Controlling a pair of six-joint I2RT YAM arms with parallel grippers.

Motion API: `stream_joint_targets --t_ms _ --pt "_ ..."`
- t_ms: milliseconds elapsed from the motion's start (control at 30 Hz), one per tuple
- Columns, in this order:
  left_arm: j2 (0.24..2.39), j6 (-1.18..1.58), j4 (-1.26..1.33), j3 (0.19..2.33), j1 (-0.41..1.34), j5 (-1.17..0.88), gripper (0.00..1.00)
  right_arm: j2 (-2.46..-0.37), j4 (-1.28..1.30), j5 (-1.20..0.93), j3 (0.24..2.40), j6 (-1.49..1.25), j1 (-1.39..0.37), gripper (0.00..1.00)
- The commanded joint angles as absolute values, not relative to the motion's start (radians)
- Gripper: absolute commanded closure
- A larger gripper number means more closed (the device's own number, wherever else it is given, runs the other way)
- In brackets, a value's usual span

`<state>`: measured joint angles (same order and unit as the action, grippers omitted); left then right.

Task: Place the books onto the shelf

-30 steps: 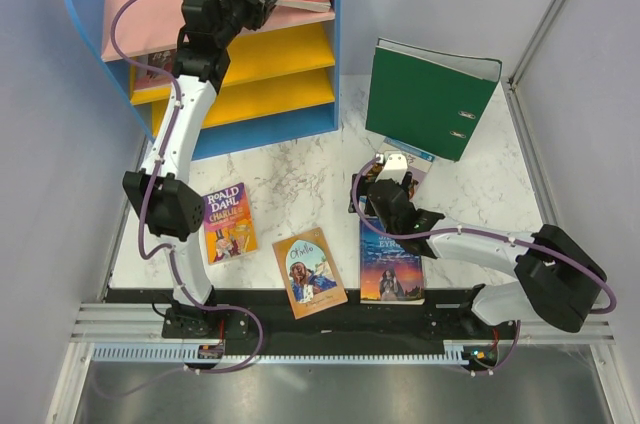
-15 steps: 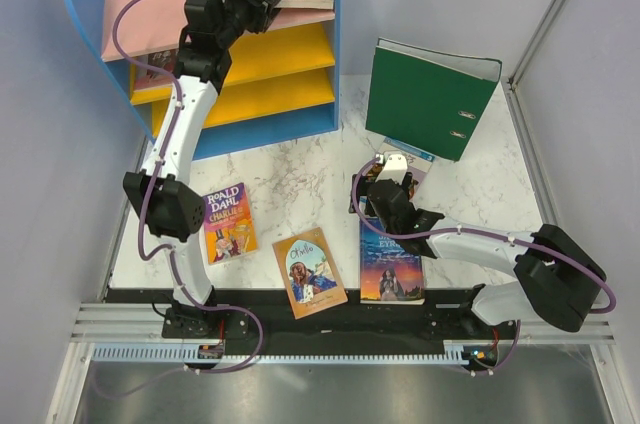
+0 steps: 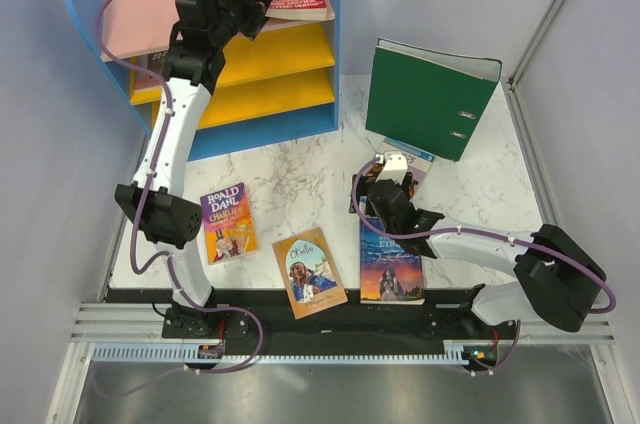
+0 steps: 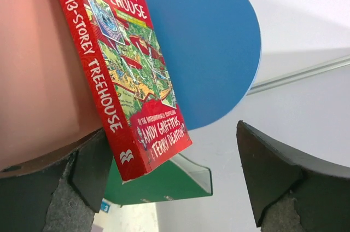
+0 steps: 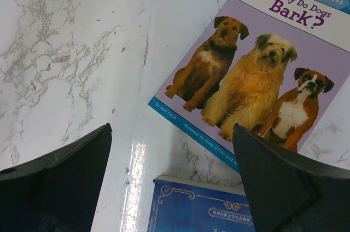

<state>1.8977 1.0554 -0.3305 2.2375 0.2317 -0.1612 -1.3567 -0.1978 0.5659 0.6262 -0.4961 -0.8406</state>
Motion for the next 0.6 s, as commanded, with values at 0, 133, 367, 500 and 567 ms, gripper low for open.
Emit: stream_joint_targets --t_ms 0,133,367,500,567 --pt "1.821 0.966 -0.394 2.307 0.233 -0.161 0.02 -1.353 -0.195 0.588 0.661 -0.488 -0.845 0.02" --pt "1.824 0.95 -0.455 2.306 0.233 -0.187 0.02 -1.344 -0.193 0.591 0.658 -0.488 -0.845 0.02" --pt "1.807 0.963 -0.498 2.209 0.233 -0.244 0.02 -1.341 -0.189 0.594 0.658 -0.488 -0.845 0.02" --pt "1.763 0.951 -0.5 2.142 0.232 -0.219 0.02 -1.342 -0.187 0.595 0.658 -0.488 -0.847 0.02" --pt "1.752 0.942 -0.502 2.12 0.233 -0.207 0.02 -1.342 -0.187 0.592 0.66 -0.486 -0.845 0.02"
